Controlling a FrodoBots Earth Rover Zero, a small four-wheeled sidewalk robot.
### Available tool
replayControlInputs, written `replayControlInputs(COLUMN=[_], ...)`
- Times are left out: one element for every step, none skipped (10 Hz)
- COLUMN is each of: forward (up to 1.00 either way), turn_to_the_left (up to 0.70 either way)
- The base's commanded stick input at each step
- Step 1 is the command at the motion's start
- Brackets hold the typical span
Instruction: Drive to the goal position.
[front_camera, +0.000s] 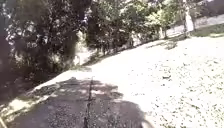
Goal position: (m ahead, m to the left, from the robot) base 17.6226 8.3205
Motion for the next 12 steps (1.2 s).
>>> replayControlInputs(forward=[0.5, 0.5, 0.5, 0.5, 0.5, 0.5, 0.5, 0.5, 0.5, 0.5, 0.5, 0.5], turn_to_the_left=[0.0, 0.0, 0.0, 0.0, 0.0, 0.0, 0.0, 0.0, 0.0, 0.0, 0.0, 0.0])
